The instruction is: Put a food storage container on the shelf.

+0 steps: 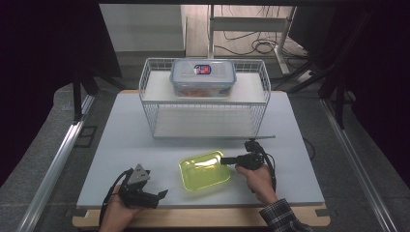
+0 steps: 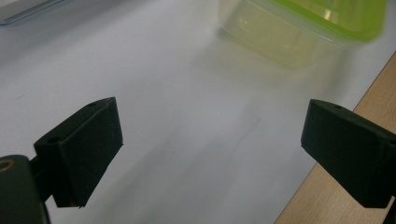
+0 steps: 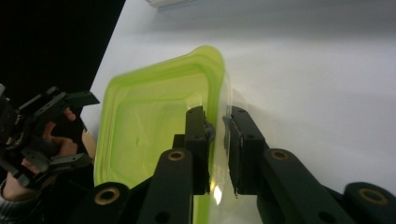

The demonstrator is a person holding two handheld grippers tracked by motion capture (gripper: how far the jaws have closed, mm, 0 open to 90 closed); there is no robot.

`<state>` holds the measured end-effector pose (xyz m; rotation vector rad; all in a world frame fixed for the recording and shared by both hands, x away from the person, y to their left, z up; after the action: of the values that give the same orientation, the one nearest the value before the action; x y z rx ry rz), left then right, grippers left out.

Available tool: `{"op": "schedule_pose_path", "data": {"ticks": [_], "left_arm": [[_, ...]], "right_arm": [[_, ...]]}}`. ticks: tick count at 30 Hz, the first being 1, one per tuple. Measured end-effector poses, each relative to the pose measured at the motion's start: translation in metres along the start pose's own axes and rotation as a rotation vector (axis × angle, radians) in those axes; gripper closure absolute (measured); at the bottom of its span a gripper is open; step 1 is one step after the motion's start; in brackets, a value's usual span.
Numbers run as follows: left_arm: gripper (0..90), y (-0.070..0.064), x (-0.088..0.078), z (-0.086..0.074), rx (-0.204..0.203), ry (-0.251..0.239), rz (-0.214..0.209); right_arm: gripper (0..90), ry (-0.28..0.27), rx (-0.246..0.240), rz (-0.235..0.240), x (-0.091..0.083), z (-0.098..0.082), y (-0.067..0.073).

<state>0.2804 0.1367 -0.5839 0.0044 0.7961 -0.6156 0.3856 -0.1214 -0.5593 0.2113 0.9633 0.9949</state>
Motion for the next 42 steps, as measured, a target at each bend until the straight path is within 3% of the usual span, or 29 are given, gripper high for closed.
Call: {"op": "schedule_pose_path", "data": {"ticks": [5, 16, 29, 33, 42], "left_arm": [[5.5, 0.003, -0.003, 0.000, -0.014, -0.011, 0.004], [5.5, 0.008, -0.004, -0.001, -0.032, -0.012, 0.003], [3.2, 0.010, -0.003, -0.003, -0.059, -0.005, -0.008], [2.2, 0.010, 0.000, -0.007, -0.043, 0.024, 0.002], [2.1, 0.010, 0.001, -0.007, -0.045, 0.024, 0.002]], "right_arm": [[80.1, 0.001, -0.009, 0.000, 0.001, 0.001, 0.003], [80.1, -0.072, -0.036, 0.016, -0.018, 0.013, 0.007], [80.1, -0.153, -0.073, 0.003, -0.054, 0.046, 0.024], [80.1, -0.170, -0.088, -0.006, -0.064, 0.058, 0.030], [80.1, -0.207, -0.117, -0.012, -0.084, 0.086, 0.045]]}}
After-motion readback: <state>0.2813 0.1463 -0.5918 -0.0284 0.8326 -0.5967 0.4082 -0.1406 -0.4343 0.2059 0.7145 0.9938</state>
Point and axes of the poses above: each handheld gripper's, and its own axes: x roughly forward along the jaws, z roughly out of its top, y roughly to its left, the point moved 9 cm from there along x, roughly forward along the jaws, and after that the axes turned 13 degrees about -x, right-handed, at the moved point
